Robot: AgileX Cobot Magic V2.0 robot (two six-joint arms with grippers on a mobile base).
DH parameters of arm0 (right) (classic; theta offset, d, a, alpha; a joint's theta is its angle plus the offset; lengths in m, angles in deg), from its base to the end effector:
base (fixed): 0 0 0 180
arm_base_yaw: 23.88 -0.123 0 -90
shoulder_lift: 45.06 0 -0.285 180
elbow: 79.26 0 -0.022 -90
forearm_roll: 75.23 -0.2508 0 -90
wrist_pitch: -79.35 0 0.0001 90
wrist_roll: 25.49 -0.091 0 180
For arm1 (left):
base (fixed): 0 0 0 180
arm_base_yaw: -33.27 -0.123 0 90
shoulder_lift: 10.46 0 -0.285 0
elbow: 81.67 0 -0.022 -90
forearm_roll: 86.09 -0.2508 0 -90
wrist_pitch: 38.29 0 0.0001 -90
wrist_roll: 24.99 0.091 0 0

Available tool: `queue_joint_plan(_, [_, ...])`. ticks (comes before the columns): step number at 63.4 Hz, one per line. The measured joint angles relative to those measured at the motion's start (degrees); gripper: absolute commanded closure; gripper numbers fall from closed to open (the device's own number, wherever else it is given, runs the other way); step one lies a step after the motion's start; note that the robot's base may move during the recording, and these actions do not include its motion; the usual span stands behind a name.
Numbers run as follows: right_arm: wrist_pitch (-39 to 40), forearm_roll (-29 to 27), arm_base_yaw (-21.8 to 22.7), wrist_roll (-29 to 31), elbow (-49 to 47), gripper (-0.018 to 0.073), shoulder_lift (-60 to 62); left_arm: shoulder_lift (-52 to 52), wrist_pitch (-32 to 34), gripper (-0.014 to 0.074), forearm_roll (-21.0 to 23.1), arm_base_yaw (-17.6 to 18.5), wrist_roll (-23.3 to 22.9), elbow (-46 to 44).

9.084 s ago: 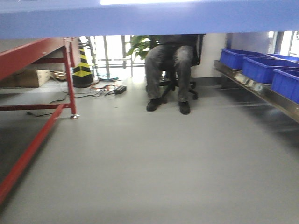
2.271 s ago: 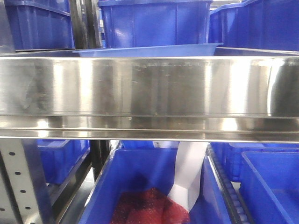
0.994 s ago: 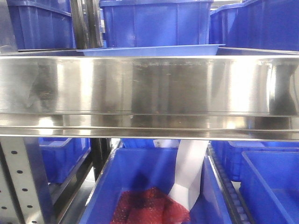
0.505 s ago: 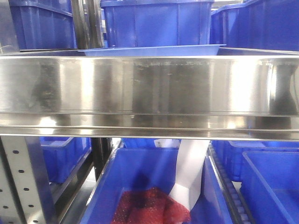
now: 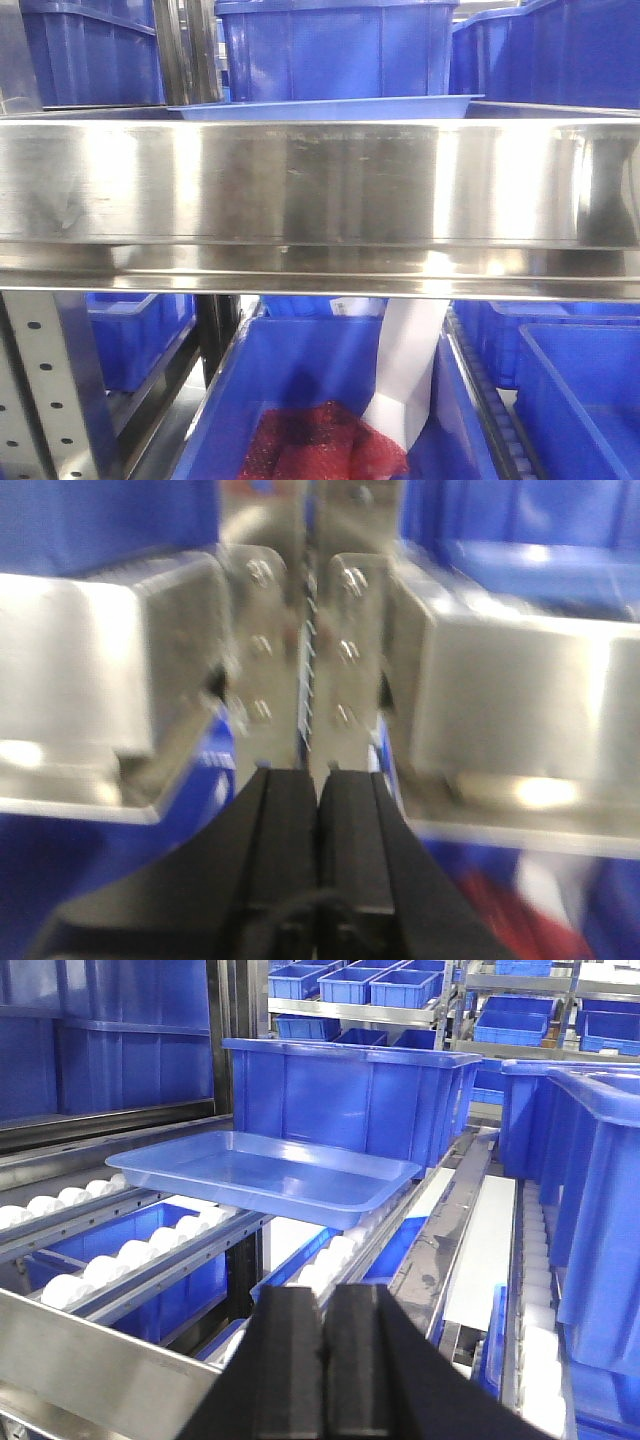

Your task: Grab blue tray and place on right shelf

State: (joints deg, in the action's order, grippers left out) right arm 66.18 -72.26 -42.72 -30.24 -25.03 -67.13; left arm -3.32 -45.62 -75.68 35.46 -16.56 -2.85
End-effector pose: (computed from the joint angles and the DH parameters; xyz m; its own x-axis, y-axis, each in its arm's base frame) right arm 0.0622 0.0201 0.3116 -0.0011 0.0339 -0.9994 -0.3119 0.9496 0.0325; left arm 0.0565 -0.0043 0.1929 -0.0573 -0.0309 -0.9979 0.0593 0.9976 -0.0343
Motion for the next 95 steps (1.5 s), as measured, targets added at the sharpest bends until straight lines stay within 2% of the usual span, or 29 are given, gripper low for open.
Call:
queue_joint_plan(10, [0.0, 0.0, 0.0, 0.0, 0.0, 0.0508, 0.0, 0.0, 3.1, 0.0645, 0.0, -0.3, 0.0, 0.0])
queue_joint_plan(61, [0.0, 0.0, 0.5, 0.2, 0.3, 0.0508, 0.0, 0.0, 3.3, 0.0645, 0.1, -0.4, 0.1, 0.0])
queue_joint_plan(68, [0.9, -0.1, 4.3, 2.1, 2.7, 0.0508, 0.0, 0.0, 3.3, 0.0645, 0.1, -0.4, 0.1, 0.0])
queue_joint_plan(85, [6.1, -4.6, 21.9, 3.7, 13.0, 0.0508, 4.0, 0.0, 3.3, 0.0645, 0.1, -0.4, 0.1, 0.0])
queue_joint_plan(95, [8.8, -4.9, 25.7, 3.8, 20.5, 0.0508, 11.1, 0.0, 3.3, 0.0645, 0.1, -0.4, 0.1, 0.0])
